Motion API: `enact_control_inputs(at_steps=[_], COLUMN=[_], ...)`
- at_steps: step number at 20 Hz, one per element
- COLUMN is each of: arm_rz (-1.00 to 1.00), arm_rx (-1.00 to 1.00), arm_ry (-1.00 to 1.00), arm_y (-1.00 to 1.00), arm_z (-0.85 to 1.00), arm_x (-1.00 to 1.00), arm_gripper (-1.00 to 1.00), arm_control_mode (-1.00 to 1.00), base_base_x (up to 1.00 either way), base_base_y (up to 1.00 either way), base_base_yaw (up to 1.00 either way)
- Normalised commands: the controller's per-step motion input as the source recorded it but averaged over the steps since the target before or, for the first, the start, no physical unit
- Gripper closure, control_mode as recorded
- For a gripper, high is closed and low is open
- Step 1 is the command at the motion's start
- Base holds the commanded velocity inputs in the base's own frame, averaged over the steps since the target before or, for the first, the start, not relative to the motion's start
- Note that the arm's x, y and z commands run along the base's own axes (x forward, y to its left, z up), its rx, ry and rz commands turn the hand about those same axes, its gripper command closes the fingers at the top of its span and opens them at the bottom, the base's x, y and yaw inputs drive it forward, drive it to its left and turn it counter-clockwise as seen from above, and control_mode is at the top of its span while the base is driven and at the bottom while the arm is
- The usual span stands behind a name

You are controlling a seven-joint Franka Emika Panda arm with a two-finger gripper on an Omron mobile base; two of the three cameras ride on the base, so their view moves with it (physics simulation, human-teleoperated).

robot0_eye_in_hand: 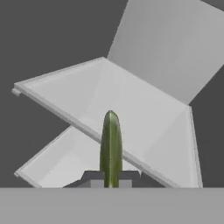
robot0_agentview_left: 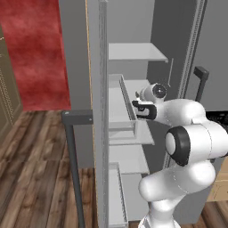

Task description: Place the liquor on the top shelf of the fridge to keep it out of children's reach, and place the lemon wedge and eggplant on lower shelves for easy access.

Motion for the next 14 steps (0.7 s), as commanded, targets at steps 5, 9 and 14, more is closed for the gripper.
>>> enact_control_inputs(at_steps=[5,9,14], arm_rz=[0.0,0.0,0.0], arm_rx=[0.0,0.02,0.01], arm_ry=[0.0,0.0,0.0], arm_y=[-0.12,-0.21,-0.18], arm_z=[-0.07,-0.03,-0.13], arm_x=[0.73,0.72,0.67], arm_gripper=[1.0,1.0,1.0], arm_control_mode=[-1.0,-1.0,-1.0], base_base_x=[0.0,0.0,0.0], base_base_y=[0.0,0.0,0.0], base_base_yaw=[0.0,0.0,0.0])
